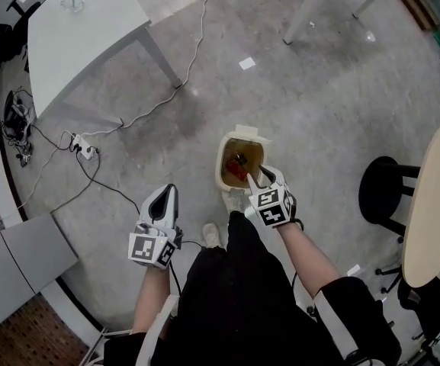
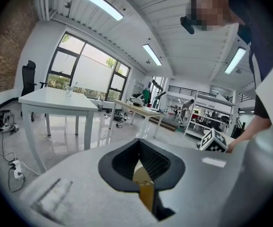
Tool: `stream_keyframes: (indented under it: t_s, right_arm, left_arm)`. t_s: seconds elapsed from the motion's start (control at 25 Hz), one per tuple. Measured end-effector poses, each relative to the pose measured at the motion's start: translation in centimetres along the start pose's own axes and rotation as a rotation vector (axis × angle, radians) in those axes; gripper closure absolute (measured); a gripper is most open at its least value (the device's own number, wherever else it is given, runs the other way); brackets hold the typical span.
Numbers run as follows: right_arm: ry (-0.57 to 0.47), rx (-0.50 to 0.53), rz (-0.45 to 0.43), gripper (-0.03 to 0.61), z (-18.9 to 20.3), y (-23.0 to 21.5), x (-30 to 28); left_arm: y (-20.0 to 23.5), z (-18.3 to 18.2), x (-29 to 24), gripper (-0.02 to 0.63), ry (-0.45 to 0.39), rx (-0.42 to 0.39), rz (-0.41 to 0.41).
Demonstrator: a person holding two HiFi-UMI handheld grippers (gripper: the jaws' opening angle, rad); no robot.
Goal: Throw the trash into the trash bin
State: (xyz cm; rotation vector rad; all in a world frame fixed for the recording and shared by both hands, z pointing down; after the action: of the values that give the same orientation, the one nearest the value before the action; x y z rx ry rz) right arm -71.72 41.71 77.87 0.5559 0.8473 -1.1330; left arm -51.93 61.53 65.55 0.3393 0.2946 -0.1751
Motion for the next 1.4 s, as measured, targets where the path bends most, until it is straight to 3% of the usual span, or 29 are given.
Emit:
stream_keyframes:
  t_s: [0.36,0.52,0.8,0.96,1.08,1.4]
  right_arm:
    - [-0.362,-0.215,0.226,0.564,-4.8,-1.8,12.0]
    - [-0.516,-0.269,0.289,0.572,-5.0,-1.4,17.8]
    - [-0.673,-0.265,0.306,0.572,-0.4,2.4,26.1]
    - [-0.737,-0.283,0.277,0.572,3.7,3.2,30.6]
    - [-0.781,-0.289,0.304,0.572,6.2,2.2,33.4]
    - [-0.892,-0.311,0.336,0.572,9.3,0.1,38.5]
  left_arm:
    - [-0.2,-6.1,4.0,0.611,-0.148,-0.105,0.044]
    - [-0.5,-7.8,6.9,0.612,-0.189,-0.156,0.03]
    - [-1.1,-8.3,13.3,0.611,-0.291,-0.19,0.09]
    - [-1.1,-9.4,16.6,0.611,-0.35,-0.188,0.059]
    - [-1.8,-9.6,18.2,0.611,-0.387,-0.172,0.049]
    - [-5.1,-7.9,19.1,0.611,-0.375,-0.188,0.086]
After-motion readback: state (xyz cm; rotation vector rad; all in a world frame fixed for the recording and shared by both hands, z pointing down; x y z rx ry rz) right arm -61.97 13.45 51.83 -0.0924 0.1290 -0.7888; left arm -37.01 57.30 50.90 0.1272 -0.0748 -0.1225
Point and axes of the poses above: the fingertips, and each gripper's own axes: x backward along the fingers, y to its left, z out of its underside, the point moved 8 cm from there along x, backward along the fingers, and after that the axes turned 3 degrees about z, right-handed, at the moved point
